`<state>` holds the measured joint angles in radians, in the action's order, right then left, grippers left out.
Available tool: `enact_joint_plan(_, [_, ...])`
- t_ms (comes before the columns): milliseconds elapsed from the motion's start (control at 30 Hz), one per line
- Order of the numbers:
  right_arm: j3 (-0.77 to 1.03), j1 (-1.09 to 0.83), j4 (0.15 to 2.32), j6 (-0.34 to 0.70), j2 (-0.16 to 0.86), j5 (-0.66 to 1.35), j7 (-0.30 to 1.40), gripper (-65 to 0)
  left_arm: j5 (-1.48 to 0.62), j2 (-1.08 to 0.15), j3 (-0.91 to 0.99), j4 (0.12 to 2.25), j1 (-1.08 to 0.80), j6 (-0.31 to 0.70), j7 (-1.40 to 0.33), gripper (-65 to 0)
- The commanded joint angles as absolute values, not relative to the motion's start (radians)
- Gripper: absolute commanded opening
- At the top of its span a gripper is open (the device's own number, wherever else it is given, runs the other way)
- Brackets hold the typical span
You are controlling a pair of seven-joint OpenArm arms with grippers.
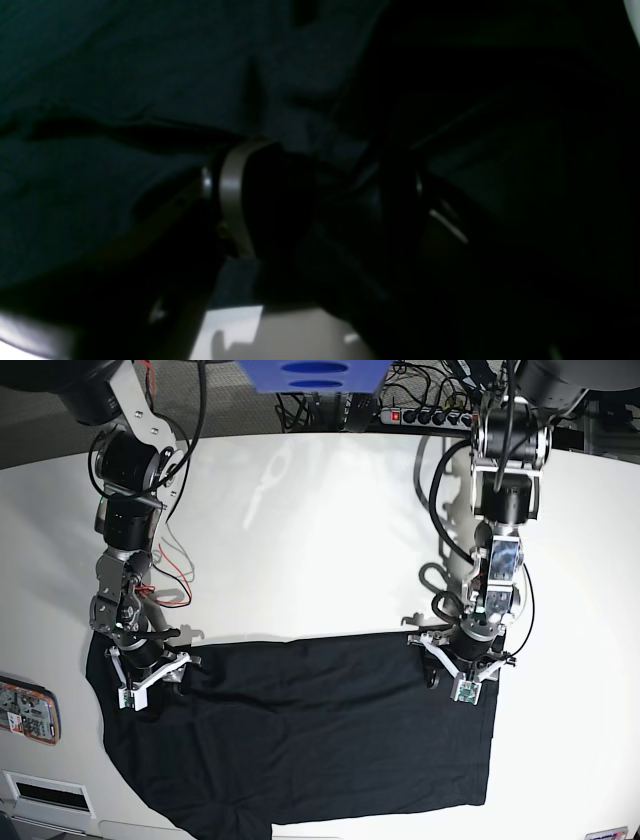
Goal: Fold the T-shirt properly
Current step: 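Hold the shirt edge with both grippers and lift it slightly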
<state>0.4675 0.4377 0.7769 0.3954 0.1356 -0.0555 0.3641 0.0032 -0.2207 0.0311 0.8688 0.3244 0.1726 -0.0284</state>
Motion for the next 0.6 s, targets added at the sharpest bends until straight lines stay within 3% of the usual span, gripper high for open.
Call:
enact_joint_plan(0, [0.443, 0.469, 0.791, 0.398, 0.15, -0.045, 0.337, -32.5, -0.002, -0.225, 0.033, 0.834, 0.366, 0.17, -0.008, -32.8])
enact_joint_plan(200, [0.282, 0.469, 0.791, 0.34, 0.15, -0.148, 0.337, -32.4, -0.058, -0.225, 0.036, 0.688, 0.374, 0.17, -0.01, -32.8])
enact_joint_plan(367, [0.277, 0.458, 0.779, 0.305, 0.151, -0.145, 0.338, -32.2, -0.199, -0.226, 0.031, 0.688, 0.305, 0.171, -0.018, -32.8])
enact_joint_plan(567, [0.277, 0.435, 0.739, 0.306, 0.153, -0.145, 0.341, -32.1, -0.217, -0.229, -0.031, 0.688, 0.259, 0.171, -0.018, -32.8])
